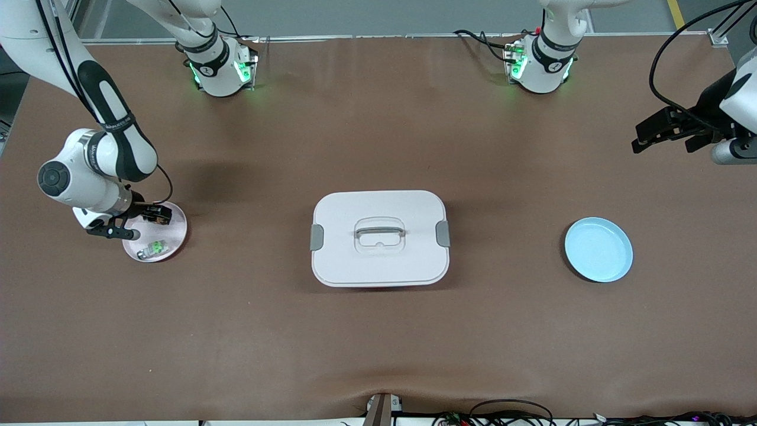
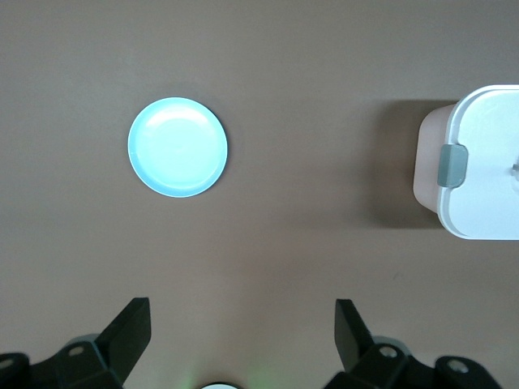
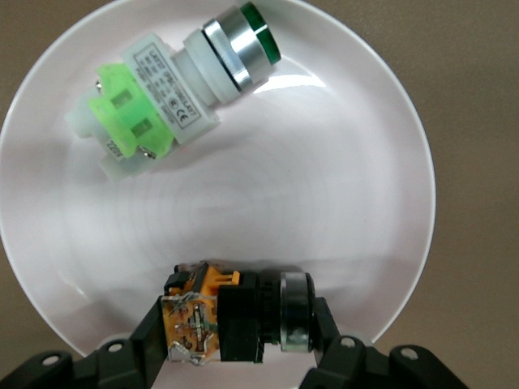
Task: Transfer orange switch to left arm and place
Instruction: 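Lower the right gripper and close it on the black switch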
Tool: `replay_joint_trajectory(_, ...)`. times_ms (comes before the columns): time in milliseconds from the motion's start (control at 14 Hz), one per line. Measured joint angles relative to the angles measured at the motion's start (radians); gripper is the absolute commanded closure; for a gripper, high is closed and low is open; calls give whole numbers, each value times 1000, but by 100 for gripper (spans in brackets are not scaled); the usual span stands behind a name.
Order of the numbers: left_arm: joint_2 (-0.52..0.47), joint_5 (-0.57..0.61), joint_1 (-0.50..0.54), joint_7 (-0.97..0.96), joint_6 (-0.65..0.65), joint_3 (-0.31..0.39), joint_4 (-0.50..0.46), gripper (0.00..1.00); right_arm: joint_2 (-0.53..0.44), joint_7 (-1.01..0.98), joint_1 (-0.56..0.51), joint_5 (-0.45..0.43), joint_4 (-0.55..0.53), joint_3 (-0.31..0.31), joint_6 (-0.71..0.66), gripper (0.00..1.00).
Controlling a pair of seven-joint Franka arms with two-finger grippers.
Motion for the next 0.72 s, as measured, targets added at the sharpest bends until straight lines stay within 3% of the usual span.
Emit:
replay_joint_trajectory(573,0,0,-4,-1,0,-9,0,0,-1,-12,1,0,16,7,-7,64)
replay_joint_trajectory(716,0,0,-4,-1,-8,-12,0,0,-15,-24,5,0,39,11,-73,64)
